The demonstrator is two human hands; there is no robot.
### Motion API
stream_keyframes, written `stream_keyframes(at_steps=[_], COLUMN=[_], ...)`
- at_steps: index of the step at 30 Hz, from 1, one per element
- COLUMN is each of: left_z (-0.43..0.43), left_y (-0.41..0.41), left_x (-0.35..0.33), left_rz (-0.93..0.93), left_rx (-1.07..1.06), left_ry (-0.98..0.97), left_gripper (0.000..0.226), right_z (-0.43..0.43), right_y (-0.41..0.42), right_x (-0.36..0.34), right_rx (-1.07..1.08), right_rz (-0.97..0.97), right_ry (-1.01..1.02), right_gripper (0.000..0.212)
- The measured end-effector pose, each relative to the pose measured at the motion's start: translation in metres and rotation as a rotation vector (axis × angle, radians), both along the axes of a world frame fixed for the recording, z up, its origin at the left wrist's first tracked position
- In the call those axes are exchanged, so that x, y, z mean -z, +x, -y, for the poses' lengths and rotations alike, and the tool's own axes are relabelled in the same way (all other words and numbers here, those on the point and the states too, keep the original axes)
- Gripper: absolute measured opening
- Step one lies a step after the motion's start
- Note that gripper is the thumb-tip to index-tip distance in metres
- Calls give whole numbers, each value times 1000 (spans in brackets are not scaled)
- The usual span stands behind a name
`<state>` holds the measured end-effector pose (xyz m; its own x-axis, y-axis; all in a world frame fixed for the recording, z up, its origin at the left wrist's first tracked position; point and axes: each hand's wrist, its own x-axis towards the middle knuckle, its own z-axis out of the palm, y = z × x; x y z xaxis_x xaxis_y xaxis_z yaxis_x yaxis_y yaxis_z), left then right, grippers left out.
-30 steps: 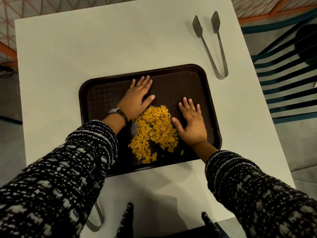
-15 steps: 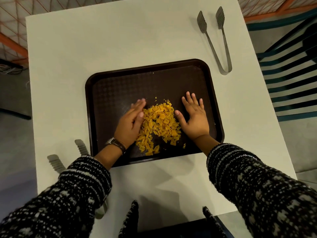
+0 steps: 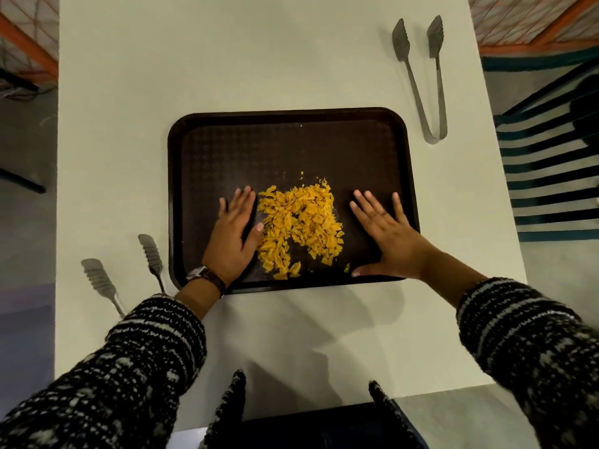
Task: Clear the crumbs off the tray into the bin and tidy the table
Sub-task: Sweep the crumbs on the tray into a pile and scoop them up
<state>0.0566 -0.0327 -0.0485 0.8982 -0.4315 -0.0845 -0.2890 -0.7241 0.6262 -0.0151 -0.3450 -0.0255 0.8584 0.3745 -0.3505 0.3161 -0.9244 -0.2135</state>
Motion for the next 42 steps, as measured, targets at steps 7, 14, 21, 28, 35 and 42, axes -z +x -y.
stream_keyframes(at_steps=[7, 14, 21, 28, 35, 42], left_z=[-1, -1, -1, -1, 1, -11], left_y=[-2, -4, -4, -3, -5, 1], left_x=[-1, 0, 0, 1, -1, -18], left_rz=[19, 37, 33, 39, 19, -107], left_rx=[16, 23, 19, 21, 7, 277], left_ry=[31, 66, 86, 90, 79, 191], left_gripper=[65, 68, 70, 69, 71, 119], right_z=[-38, -27, 35, 0, -43, -49], right_y=[34, 39, 23, 31, 33, 4], right_x=[4, -14, -30, -17, -4, 7], right_rx=[-39, -55, -149, -148, 122, 587], right_rz=[74, 42, -61, -11, 82, 96], right_ry=[10, 39, -188, -147, 85, 301], right_gripper=[119, 124, 128, 130, 123, 95])
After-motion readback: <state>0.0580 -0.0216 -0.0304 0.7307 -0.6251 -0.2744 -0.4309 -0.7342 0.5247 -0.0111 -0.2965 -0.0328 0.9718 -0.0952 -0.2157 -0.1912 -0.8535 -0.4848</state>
